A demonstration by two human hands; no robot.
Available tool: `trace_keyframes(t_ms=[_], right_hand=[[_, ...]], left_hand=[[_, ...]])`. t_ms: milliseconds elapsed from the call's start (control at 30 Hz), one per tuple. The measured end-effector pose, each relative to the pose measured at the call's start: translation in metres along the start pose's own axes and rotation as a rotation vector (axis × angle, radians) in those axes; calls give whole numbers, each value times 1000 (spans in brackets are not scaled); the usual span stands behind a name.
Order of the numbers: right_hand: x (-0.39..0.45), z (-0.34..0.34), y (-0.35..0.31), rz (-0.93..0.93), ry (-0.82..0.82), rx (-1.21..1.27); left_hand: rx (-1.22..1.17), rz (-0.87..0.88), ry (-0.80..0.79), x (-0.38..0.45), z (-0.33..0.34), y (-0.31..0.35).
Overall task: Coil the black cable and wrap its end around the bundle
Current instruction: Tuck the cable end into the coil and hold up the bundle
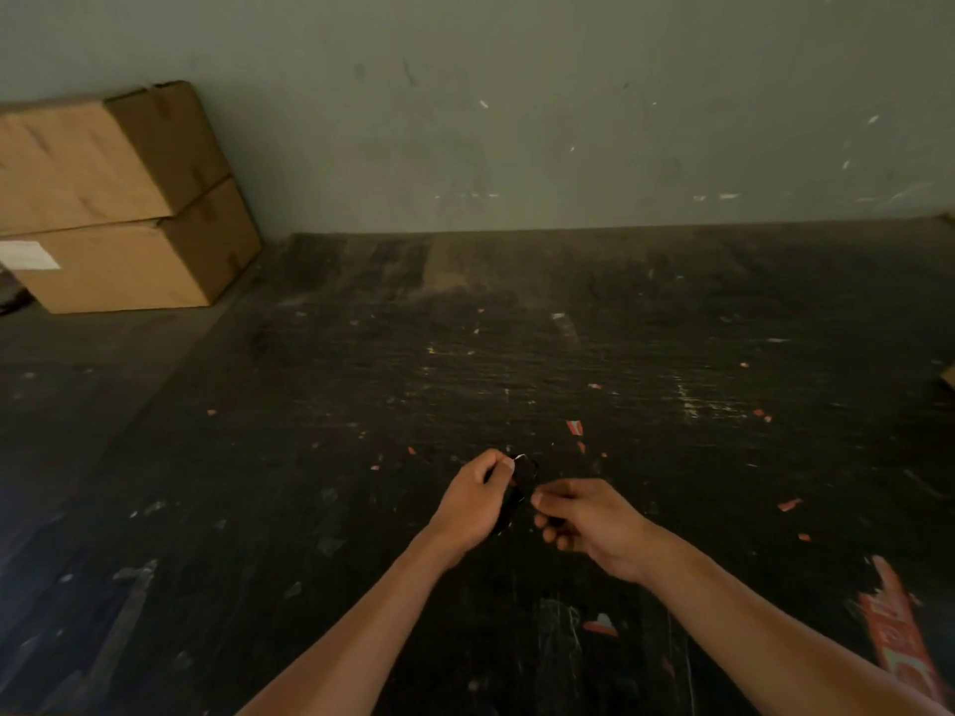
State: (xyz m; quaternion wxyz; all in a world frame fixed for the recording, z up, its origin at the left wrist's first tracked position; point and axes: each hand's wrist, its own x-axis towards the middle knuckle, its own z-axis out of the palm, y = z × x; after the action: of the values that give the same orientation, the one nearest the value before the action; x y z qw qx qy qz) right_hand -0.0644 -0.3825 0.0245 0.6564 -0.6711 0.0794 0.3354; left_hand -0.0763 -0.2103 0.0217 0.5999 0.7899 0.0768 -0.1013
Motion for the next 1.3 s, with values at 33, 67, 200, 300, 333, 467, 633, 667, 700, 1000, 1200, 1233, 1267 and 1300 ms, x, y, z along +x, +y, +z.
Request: trace_keyframes(t_ms=[33, 67, 200, 300, 333, 467, 633, 667, 700, 1000, 1200, 1233, 1267, 1300], right_hand=[[0, -1, 0, 7, 12, -10], [0, -2, 0, 16, 33, -23], [0, -2, 6, 116, 105, -41], [1, 4, 9, 183, 144, -20], [2, 7, 9, 194, 152, 2], [5, 19, 6, 248, 195, 194], [7, 28, 3, 243, 231, 478], [8, 30, 2, 220, 227, 511], [8, 31, 1, 195, 220, 528], [-1, 28, -6, 73, 72, 437], [-4, 26, 1, -137, 266, 108], [-4, 26, 1, -183, 279, 90], [-4, 25, 1, -217, 274, 77], [-4, 24, 0, -240, 256, 66]], left_hand=[[2, 8, -1, 0, 0, 0], [-6, 12, 2, 0, -1, -1], [-71, -18, -13, 0, -8, -4], [29, 35, 2, 1, -6, -5], [53, 59, 13, 1, -4, -5], [104, 144, 74, 2, 4, -7], [124, 156, 136, 2, 11, -14], [116, 148, 136, 2, 11, -15], [105, 141, 130, 2, 11, -16], [-28, 108, 185, 7, 3, -19], [17, 122, 227, 4, -1, -24], [14, 140, 228, 3, -1, -25], [5, 151, 221, 3, 0, -25], [1, 154, 210, 2, 1, -26]])
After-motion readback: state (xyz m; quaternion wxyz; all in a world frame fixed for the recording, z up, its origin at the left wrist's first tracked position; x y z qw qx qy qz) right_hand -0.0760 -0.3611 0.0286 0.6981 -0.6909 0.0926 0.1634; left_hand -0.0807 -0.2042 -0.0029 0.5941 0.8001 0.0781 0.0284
